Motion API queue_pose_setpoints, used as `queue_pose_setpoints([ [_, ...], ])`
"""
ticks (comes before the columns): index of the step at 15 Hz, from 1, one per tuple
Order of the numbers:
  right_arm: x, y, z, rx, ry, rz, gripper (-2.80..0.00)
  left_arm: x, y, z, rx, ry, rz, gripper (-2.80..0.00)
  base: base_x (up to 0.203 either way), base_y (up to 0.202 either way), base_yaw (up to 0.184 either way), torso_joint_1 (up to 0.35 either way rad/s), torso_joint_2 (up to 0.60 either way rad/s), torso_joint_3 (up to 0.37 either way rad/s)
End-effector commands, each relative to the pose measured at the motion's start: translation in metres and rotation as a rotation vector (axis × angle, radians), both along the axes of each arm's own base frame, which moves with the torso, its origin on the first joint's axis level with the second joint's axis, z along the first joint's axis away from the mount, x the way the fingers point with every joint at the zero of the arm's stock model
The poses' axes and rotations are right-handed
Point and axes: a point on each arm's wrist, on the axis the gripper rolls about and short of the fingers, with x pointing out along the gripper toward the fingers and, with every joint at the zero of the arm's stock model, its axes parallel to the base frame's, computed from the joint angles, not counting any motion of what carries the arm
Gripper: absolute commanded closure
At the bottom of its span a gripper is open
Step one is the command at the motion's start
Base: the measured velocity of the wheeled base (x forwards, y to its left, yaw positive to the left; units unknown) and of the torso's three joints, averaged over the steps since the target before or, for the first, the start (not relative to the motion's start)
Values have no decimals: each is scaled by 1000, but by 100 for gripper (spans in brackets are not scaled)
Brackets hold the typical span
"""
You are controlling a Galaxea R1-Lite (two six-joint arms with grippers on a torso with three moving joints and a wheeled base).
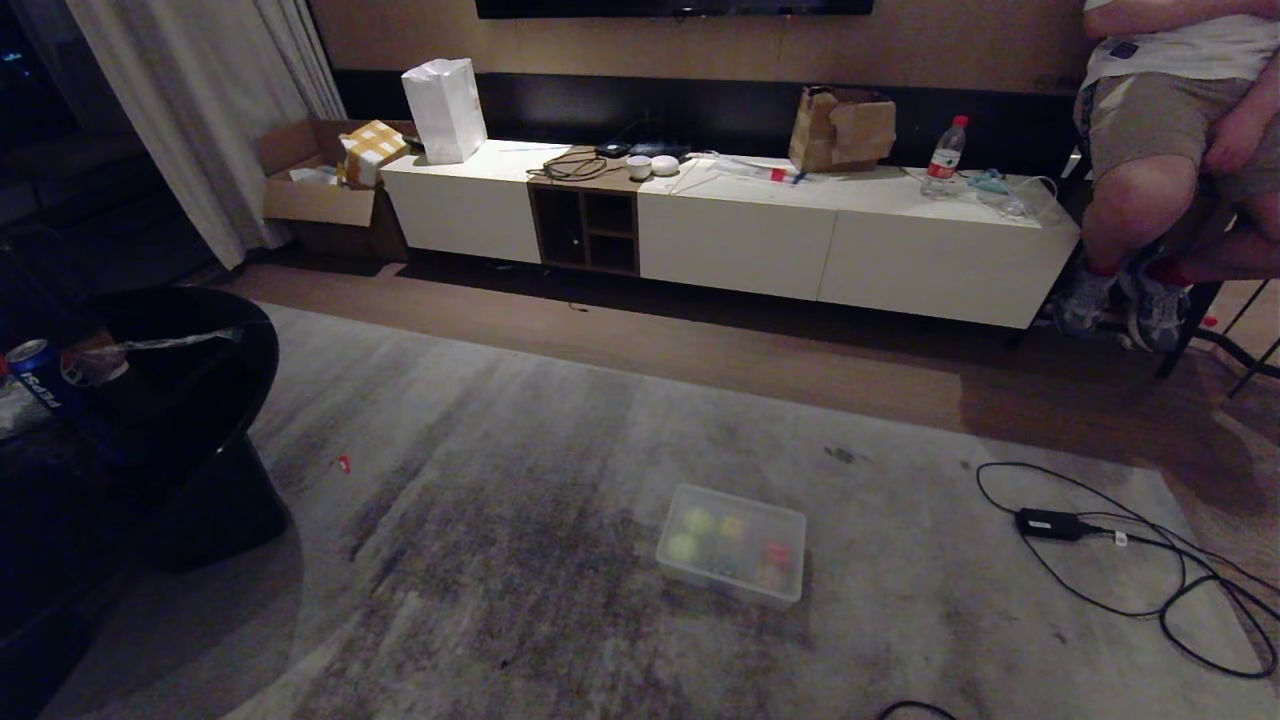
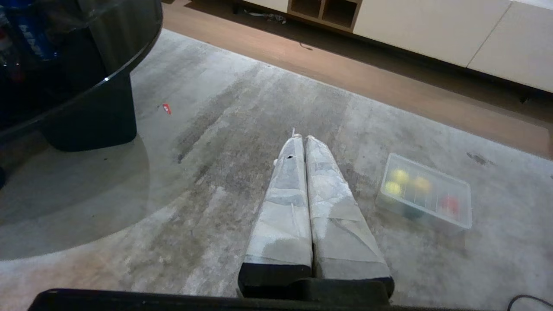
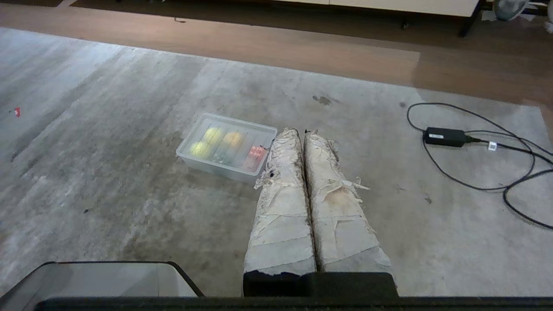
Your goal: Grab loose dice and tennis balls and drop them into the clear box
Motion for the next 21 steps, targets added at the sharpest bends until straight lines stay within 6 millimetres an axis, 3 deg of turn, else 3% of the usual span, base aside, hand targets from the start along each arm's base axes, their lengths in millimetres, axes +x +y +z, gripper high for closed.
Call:
queue_pose_setpoints([
  [1, 0, 0, 0, 0, 3, 1, 0, 0, 0, 0, 8, 3, -1, 0, 0, -13, 53, 6, 7, -2],
  [21, 0, 0, 0, 0, 3, 1, 0, 0, 0, -1, 10, 5, 5, 0, 1, -8, 161, 2, 3, 4],
])
